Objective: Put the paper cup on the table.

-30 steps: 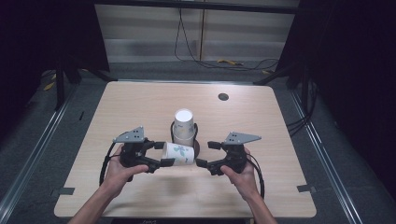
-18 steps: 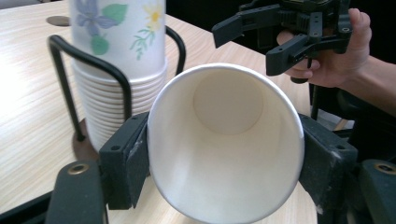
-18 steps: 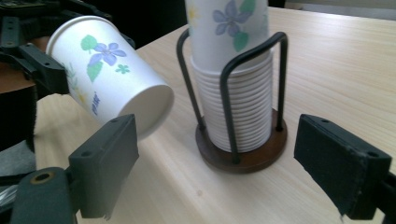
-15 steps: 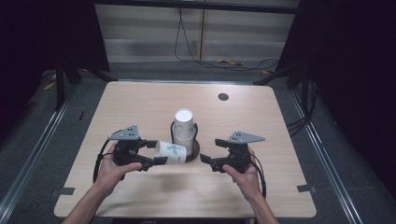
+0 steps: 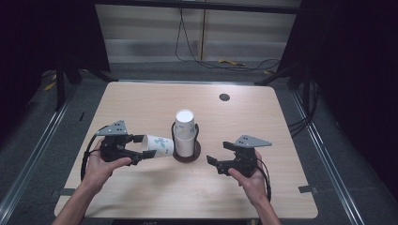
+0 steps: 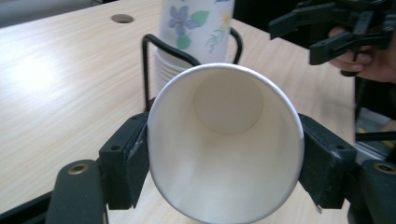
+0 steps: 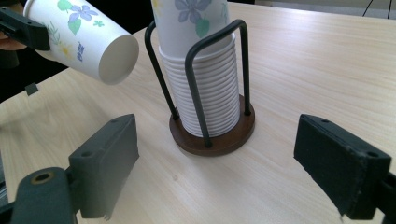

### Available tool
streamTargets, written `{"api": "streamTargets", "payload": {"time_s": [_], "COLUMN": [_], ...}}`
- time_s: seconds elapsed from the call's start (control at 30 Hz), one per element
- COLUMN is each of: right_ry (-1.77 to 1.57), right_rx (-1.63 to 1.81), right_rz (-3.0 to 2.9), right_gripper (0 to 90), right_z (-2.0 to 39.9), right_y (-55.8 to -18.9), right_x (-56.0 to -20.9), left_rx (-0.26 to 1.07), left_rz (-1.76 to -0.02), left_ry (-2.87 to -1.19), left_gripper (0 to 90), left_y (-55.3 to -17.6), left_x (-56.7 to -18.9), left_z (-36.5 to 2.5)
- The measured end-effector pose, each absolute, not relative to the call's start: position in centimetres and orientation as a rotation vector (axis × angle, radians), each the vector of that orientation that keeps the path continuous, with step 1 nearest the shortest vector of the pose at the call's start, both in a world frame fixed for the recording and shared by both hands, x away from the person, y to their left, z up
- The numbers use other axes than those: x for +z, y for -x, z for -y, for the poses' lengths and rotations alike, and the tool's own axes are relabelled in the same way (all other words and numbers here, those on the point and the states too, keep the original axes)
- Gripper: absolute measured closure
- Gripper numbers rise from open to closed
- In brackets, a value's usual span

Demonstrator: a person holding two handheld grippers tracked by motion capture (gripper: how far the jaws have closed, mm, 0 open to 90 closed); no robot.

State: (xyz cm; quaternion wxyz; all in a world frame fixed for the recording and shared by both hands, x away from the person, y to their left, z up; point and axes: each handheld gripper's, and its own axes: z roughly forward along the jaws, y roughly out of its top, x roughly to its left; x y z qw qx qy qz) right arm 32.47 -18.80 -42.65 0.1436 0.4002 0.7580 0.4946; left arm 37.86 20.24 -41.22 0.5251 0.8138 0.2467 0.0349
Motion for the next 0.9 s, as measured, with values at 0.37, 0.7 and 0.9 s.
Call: {"api": "streamTargets", "payload": {"time_s": [0.37, 0.7, 0.9], "right_ry": [-1.149, -1.170, -1.169], "right_rx": [1.373, 1.348, 1.352], "right_rz": [-2.189, -2.197, -2.201], "right_gripper": [13.3, 13.4, 13.4], "right_z": [19.5, 20.1, 20.0], "right_y": [-31.7, -31.2, -31.2], "right_x": [-42.7, -43.6, -43.7], "left_rx": [0.142, 0.159, 0.174], "left_rz": [-0.679, -0.746, -0.792], "left_ry": [-2.007, -2.059, -2.104], "left_gripper": [27.0, 27.1, 27.5], "left_y": [-38.4, -39.8, -41.1], "left_x": [-41.6, -40.7, -40.2], "left_z": [-20.7, -21.5, -21.0]}}
